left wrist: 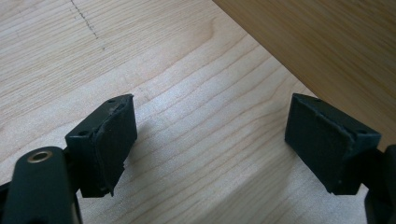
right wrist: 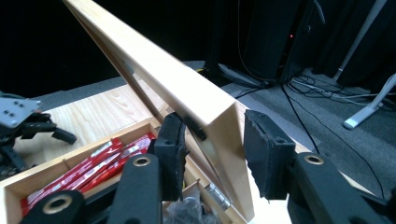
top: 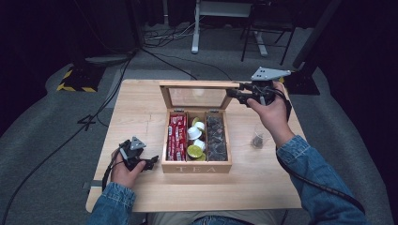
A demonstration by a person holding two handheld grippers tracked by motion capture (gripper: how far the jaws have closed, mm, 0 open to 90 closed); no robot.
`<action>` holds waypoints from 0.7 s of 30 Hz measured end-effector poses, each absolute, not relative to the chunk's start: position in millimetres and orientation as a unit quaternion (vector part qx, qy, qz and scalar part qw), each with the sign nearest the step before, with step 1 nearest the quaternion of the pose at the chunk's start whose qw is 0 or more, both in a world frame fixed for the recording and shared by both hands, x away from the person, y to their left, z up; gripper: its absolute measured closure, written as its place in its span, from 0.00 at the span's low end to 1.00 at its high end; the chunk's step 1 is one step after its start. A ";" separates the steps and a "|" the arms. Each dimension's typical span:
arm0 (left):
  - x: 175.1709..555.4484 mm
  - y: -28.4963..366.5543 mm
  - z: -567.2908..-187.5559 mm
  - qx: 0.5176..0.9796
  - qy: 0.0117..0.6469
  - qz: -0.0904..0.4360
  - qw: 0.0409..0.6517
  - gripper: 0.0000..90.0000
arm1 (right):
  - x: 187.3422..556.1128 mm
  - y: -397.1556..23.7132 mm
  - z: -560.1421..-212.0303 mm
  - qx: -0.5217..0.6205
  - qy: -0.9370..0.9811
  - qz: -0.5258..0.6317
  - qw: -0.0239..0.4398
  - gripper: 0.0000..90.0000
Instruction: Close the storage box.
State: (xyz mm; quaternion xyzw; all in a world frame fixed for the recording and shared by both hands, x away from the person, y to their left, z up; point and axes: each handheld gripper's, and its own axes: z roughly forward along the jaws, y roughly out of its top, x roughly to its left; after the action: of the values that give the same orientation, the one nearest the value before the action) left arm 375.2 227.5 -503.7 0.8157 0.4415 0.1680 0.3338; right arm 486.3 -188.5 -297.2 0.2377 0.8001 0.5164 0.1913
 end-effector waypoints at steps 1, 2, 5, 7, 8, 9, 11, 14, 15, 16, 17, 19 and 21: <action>375.3 227.5 -503.7 0.816 0.441 0.168 0.334 0.19 | 483.7 -189.5 -297.4 0.236 0.801 0.516 0.192 0.66; 375.2 227.5 -503.7 0.816 0.442 0.168 0.334 0.19 | 479.8 -190.4 -298.7 0.232 0.803 0.513 0.194 0.65; 375.2 227.5 -503.7 0.816 0.442 0.168 0.334 0.19 | 471.9 -190.9 -302.9 0.223 0.809 0.509 0.192 0.64; 375.2 227.5 -503.7 0.816 0.442 0.168 0.334 0.19 | 465.8 -190.7 -305.1 0.216 0.813 0.504 0.196 0.64; 375.3 227.5 -503.7 0.816 0.441 0.168 0.334 0.19 | 462.3 -190.5 -306.4 0.210 0.816 0.501 0.200 0.64; 375.2 227.5 -503.6 0.816 0.442 0.168 0.334 0.19 | 460.2 -190.5 -307.2 0.207 0.817 0.498 0.201 0.64; 375.2 227.5 -503.6 0.816 0.442 0.168 0.334 0.19 | 455.2 -190.6 -309.6 0.201 0.822 0.494 0.202 0.63; 375.3 227.6 -503.6 0.816 0.441 0.168 0.333 0.19 | 448.9 -191.2 -313.5 0.197 0.827 0.489 0.198 0.61; 375.3 227.6 -503.6 0.816 0.441 0.168 0.333 0.19 | 447.7 -191.4 -314.6 0.196 0.827 0.489 0.197 0.61; 375.3 227.6 -503.6 0.816 0.441 0.168 0.333 0.19 | 445.7 -191.5 -316.1 0.197 0.827 0.489 0.195 0.61; 375.3 227.6 -503.6 0.816 0.441 0.168 0.333 0.19 | 444.6 -191.7 -317.3 0.196 0.828 0.489 0.193 0.61; 375.3 227.6 -503.6 0.816 0.441 0.169 0.333 0.19 | 441.4 -191.8 -320.5 0.194 0.829 0.490 0.189 0.61; 375.4 227.7 -503.6 0.816 0.441 0.169 0.333 0.19 | 437.5 -191.9 -323.3 0.191 0.831 0.487 0.189 0.60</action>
State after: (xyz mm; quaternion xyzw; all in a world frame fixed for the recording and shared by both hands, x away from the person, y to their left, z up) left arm 375.4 227.7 -503.6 0.8161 0.4411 0.1687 0.3331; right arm 437.5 -191.9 -323.3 0.1914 0.8307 0.4875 0.1890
